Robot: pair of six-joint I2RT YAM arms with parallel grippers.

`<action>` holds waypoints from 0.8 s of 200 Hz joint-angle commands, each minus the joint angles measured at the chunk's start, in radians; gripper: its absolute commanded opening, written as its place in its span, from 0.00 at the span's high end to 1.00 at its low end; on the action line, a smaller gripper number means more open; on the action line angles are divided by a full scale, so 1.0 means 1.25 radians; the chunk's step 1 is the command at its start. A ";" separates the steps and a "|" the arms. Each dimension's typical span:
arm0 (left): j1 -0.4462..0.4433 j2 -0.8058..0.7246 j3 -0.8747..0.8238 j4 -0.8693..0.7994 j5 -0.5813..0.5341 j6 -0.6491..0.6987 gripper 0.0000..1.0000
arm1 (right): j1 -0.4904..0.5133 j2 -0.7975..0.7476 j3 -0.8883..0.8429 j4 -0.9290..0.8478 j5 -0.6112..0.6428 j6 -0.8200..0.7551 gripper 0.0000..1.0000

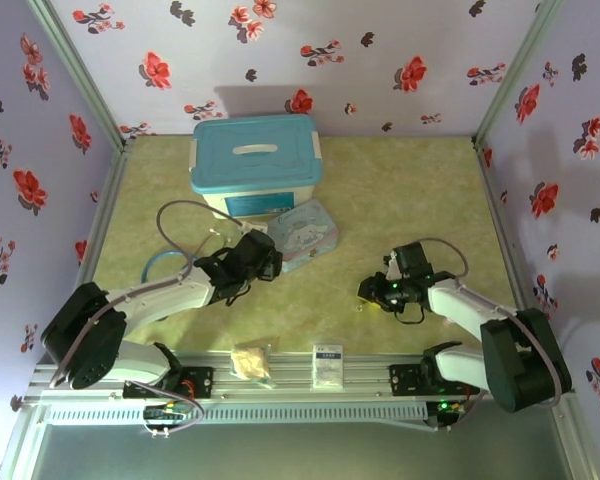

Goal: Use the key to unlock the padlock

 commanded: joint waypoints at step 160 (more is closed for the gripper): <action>-0.005 -0.036 -0.064 0.041 0.021 -0.042 0.35 | 0.171 0.045 0.151 -0.180 0.259 -0.031 0.72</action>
